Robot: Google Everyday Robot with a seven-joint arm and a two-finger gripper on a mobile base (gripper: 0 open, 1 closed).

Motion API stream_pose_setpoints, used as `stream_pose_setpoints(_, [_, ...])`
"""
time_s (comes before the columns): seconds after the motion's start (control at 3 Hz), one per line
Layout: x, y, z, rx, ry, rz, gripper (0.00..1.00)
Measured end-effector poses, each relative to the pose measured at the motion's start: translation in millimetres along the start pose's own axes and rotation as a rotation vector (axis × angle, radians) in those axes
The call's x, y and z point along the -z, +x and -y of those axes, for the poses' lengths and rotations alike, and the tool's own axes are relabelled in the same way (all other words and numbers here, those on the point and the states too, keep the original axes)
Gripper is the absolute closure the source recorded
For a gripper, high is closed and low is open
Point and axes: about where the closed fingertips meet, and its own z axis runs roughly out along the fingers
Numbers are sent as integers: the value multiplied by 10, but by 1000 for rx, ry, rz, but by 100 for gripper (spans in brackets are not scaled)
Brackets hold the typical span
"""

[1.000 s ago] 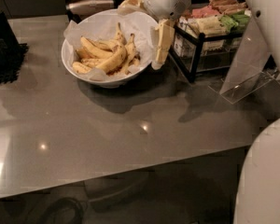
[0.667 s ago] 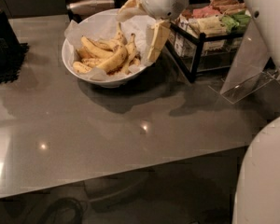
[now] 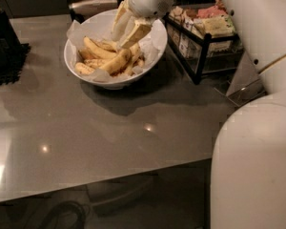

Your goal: Pick banana from white bowl

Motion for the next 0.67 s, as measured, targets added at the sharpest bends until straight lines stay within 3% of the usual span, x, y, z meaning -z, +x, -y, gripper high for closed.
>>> stream_pose_setpoints(0.33, [-270,-47,127,25,-38,49,65])
stream_pose_setpoints(0.67, [-460,-66,159,26,-65,96,47])
